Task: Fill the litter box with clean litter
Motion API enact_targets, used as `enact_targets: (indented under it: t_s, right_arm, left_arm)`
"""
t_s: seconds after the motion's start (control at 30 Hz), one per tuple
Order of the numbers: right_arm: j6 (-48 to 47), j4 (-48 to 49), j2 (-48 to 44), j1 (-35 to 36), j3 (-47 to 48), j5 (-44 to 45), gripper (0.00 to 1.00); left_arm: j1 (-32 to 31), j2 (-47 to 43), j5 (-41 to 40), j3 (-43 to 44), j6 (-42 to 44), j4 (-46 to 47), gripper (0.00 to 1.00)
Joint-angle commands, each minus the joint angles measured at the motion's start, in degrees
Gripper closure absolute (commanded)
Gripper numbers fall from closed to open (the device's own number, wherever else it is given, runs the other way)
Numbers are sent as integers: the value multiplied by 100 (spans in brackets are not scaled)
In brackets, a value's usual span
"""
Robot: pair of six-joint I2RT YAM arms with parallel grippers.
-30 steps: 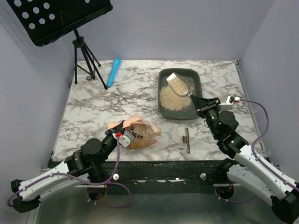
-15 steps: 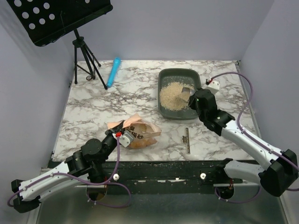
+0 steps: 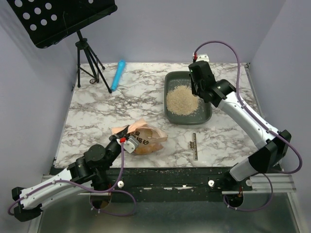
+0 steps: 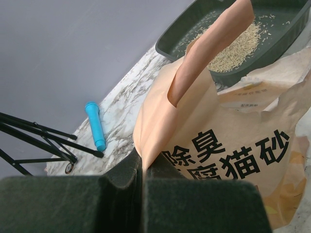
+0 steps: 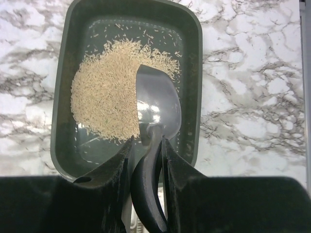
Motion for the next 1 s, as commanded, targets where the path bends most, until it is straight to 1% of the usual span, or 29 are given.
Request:
enact_targets:
  t_s: [0.0, 0.07, 0.13, 0.2, 0.3, 0.33, 0.37, 0.43, 0.5, 0.7, 0.97]
  right_arm:
    - [-495, -1793, 354, 8, 877, -284, 100]
    - [-530, -1865, 241, 17, 930, -398, 100]
    - [-539, -1839, -22, 17, 922, -749, 100]
    - [-583, -1655, -374, 17, 852, -1450, 100]
    - [-443, -1347, -962, 26, 676, -2882, 99]
    - [-408, -1268, -1164, 26, 632, -3565, 100]
    - [-355, -1233, -1245, 35, 588, -3998, 100]
    - [-267, -1189, -1403, 70, 526, -4650, 100]
    - [-258, -1206, -1482, 149, 482, -5108, 100]
    - [-337, -960, -1764, 447, 131, -5672, 100]
    - [-407, -960, -1615, 790, 87, -5594, 100]
  left_arm:
    - [-2, -211, -221, 144, 40, 863, 100]
    - [-2, -220, -212, 144, 31, 872, 100]
    - [-2, -246, -203, 135, 31, 890, 100]
    - [-2, -220, -221, 135, 31, 890, 100]
    - [-2, -202, -238, 153, 31, 890, 100]
    - [7, -185, -238, 153, 31, 890, 100]
    - [-2, -185, -238, 153, 31, 872, 100]
    - [-2, -176, -247, 162, 22, 872, 100]
    - [-2, -167, -239, 162, 22, 872, 100]
    - [-2, -115, -221, 162, 13, 872, 100]
    - [-2, -79, -212, 179, -4, 846, 100]
